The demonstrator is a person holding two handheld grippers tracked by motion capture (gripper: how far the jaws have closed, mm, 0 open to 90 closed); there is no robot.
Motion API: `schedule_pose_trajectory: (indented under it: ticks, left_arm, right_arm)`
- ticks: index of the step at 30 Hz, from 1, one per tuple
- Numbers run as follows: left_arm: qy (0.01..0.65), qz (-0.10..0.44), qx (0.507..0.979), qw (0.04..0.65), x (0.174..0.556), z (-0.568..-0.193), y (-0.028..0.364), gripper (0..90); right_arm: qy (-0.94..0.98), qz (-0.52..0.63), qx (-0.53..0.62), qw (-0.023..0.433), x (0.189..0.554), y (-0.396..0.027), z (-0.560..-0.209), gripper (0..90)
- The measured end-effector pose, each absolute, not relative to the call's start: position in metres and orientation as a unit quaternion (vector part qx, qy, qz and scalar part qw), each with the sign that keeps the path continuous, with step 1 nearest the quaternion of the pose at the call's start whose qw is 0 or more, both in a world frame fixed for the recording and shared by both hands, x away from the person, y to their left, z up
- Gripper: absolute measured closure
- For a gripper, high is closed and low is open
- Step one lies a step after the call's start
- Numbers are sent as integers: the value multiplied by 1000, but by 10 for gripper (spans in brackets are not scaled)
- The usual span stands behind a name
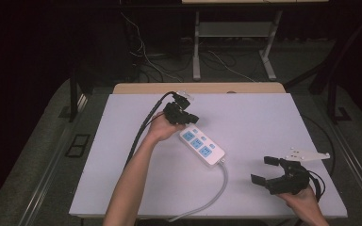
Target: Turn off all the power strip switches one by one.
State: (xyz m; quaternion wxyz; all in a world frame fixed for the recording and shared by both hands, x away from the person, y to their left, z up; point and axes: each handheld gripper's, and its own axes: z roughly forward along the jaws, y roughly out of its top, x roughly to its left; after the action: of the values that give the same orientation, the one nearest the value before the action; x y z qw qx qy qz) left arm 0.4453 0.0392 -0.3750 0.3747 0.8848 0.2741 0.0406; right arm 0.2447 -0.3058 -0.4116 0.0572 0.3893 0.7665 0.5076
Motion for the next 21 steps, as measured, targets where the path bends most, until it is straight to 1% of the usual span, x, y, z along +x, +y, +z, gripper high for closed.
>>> schedule_pose_trajectory:
  ticks: [4, 13, 21]
  left_arm:
    - [276, 39, 885, 372, 445, -382, 36, 888]
    - [277, 38, 894, 349, 446, -396, 34, 889]
    - [283, 36, 896, 341, 448, -407, 32, 889]
  right_arm:
    - [766, 508, 389, 58, 245, -306, -412, 10]
    - [767, 507, 388, 58, 245, -306, -412, 10]
    - [769, 505, 387, 57, 246, -306, -412, 10]
